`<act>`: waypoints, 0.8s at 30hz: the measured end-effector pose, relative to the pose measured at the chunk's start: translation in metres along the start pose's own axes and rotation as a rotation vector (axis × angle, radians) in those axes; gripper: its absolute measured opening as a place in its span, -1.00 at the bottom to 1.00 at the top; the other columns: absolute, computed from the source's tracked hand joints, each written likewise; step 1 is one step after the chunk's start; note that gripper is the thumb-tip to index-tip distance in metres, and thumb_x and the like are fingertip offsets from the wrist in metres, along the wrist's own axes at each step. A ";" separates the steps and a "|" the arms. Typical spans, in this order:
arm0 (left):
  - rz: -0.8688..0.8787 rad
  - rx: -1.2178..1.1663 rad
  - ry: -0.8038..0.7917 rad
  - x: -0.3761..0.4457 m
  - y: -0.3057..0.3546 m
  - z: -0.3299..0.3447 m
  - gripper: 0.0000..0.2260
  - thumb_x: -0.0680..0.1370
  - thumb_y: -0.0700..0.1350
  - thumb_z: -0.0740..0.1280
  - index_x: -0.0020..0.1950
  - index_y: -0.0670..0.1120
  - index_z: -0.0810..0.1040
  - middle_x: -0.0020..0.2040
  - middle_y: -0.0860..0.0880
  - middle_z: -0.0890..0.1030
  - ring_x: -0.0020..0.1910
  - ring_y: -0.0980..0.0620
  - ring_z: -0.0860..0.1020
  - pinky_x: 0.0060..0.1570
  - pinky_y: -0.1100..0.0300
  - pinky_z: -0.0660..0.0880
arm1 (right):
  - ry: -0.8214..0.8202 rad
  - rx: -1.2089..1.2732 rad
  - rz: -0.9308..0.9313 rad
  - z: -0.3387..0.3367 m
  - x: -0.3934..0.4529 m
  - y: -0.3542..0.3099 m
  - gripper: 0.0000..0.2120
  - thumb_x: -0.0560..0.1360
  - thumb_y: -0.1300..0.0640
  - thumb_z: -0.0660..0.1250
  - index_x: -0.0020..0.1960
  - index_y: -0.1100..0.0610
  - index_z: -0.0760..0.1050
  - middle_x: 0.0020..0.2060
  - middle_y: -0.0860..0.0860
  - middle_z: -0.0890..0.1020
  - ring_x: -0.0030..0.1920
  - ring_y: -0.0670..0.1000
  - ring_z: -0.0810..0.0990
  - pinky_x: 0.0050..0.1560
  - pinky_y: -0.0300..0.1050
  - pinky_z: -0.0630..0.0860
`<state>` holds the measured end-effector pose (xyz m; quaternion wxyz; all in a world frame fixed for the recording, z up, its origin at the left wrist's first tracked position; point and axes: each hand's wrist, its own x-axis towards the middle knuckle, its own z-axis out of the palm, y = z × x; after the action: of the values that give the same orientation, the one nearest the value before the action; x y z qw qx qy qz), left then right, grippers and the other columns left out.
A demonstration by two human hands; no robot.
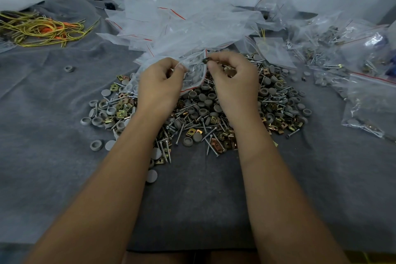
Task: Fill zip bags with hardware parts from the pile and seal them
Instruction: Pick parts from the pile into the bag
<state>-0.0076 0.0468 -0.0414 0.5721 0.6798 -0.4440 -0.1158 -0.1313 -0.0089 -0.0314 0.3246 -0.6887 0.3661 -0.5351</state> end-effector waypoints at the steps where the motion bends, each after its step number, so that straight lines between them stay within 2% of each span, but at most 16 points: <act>1: 0.007 -0.005 -0.001 0.000 0.000 0.000 -0.82 0.62 -0.08 0.25 -0.10 -0.08 0.61 -0.59 0.19 0.37 -0.57 0.21 0.30 -0.55 0.37 0.19 | -0.031 -0.026 -0.045 0.002 -0.001 0.001 -0.89 0.47 0.21 0.43 -0.05 0.03 0.64 -0.04 -0.06 0.59 0.04 -0.16 0.54 0.03 -0.46 0.38; 3: 0.016 -0.020 -0.003 -0.001 0.001 0.000 -0.82 0.62 -0.10 0.25 -0.12 -0.06 0.59 -0.59 0.19 0.38 -0.57 0.22 0.29 -0.55 0.37 0.19 | -0.094 -0.140 -0.097 0.007 -0.004 0.004 -0.88 0.44 0.16 0.47 -0.08 -0.04 0.65 0.04 -0.05 0.50 0.18 -0.03 0.43 0.12 -0.43 0.28; 6: 0.018 -0.039 0.008 0.000 0.001 0.000 -0.82 0.61 -0.12 0.25 -0.15 -0.03 0.57 -0.57 0.18 0.39 -0.55 0.21 0.31 -0.51 0.34 0.23 | -0.154 -0.389 -0.171 0.014 -0.007 0.010 -0.88 0.42 0.11 0.49 -0.06 -0.04 0.69 0.17 0.03 0.48 0.25 0.07 0.34 0.20 -0.17 0.32; 8: 0.017 -0.040 0.016 0.000 0.001 0.000 -0.83 0.61 -0.12 0.25 -0.15 -0.05 0.58 -0.57 0.19 0.40 -0.53 0.21 0.32 -0.50 0.35 0.25 | -0.163 -0.443 -0.209 0.016 -0.008 0.012 -0.86 0.43 0.10 0.48 -0.02 -0.04 0.69 0.21 0.07 0.49 0.27 0.11 0.35 0.21 -0.03 0.34; 10: 0.024 -0.041 0.017 0.000 0.001 -0.001 -0.82 0.61 -0.12 0.24 -0.14 -0.07 0.58 -0.58 0.19 0.38 -0.55 0.21 0.31 -0.52 0.35 0.23 | -0.130 -0.416 -0.214 0.015 -0.007 0.012 -0.85 0.46 0.09 0.45 0.03 -0.04 0.69 0.20 0.06 0.51 0.25 0.11 0.37 0.20 -0.01 0.37; 15: 0.016 -0.028 0.011 0.000 -0.001 -0.001 -0.81 0.61 -0.08 0.24 -0.11 -0.08 0.59 -0.59 0.16 0.35 -0.56 0.19 0.27 -0.45 0.17 0.29 | -0.010 -0.309 -0.148 0.009 -0.004 0.011 -0.85 0.48 0.12 0.44 0.03 -0.01 0.68 0.06 0.01 0.53 0.16 0.04 0.42 0.16 -0.04 0.43; 20: -0.003 -0.042 0.043 0.000 -0.001 -0.001 -0.80 0.62 -0.09 0.24 -0.08 -0.14 0.59 -0.61 0.16 0.32 -0.59 0.20 0.26 -0.55 0.36 0.21 | 0.071 -0.310 -0.104 0.001 0.000 0.007 -0.80 0.52 0.21 0.35 0.09 0.02 0.64 0.01 0.01 0.57 0.09 0.02 0.50 0.04 -0.21 0.41; 21: -0.006 -0.044 0.047 0.000 -0.001 -0.002 -0.79 0.62 -0.09 0.24 -0.08 -0.15 0.59 -0.61 0.16 0.32 -0.59 0.20 0.26 -0.56 0.38 0.21 | 0.086 -0.319 -0.076 -0.001 0.001 0.007 -0.78 0.52 0.24 0.33 0.09 0.02 0.63 0.01 0.01 0.57 0.08 0.01 0.51 0.04 -0.20 0.43; 24: -0.011 -0.040 0.047 0.001 -0.001 -0.002 -0.79 0.62 -0.08 0.24 -0.08 -0.15 0.60 -0.60 0.16 0.33 -0.59 0.20 0.27 -0.57 0.39 0.22 | 0.110 -0.419 0.015 -0.007 0.003 0.007 -0.67 0.50 0.36 0.24 0.07 0.00 0.62 0.02 -0.02 0.55 0.11 0.05 0.51 0.08 0.03 0.51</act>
<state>-0.0057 0.0475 -0.0416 0.5952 0.6733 -0.4242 -0.1118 -0.1384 -0.0153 -0.0342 0.1580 -0.7081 0.4916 -0.4816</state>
